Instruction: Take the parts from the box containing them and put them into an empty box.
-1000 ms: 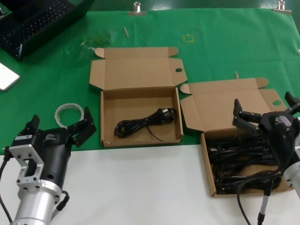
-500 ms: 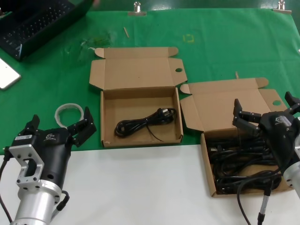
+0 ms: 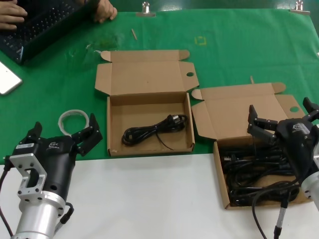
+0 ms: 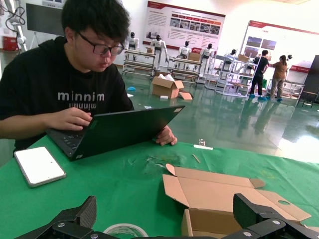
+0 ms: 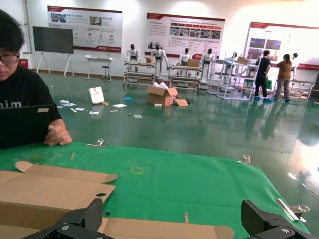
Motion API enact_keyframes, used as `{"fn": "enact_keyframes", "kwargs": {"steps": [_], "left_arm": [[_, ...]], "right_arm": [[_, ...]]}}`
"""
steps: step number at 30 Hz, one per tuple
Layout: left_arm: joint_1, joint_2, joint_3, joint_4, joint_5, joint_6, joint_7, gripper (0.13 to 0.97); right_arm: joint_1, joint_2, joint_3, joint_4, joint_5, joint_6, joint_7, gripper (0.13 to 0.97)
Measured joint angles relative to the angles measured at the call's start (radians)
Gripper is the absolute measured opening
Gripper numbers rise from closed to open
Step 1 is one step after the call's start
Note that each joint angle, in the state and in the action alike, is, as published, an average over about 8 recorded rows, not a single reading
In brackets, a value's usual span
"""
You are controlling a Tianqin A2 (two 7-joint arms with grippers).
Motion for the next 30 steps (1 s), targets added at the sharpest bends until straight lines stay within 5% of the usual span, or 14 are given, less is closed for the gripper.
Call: {"fn": "enact_keyframes", "kwargs": {"steps": [30], "left_arm": [[0.000, 0.000, 0.000, 0.000, 0.000, 0.000, 0.000, 0.966]], "right_arm": [[0.000, 0.000, 0.000, 0.000, 0.000, 0.000, 0.000, 0.966]]}}
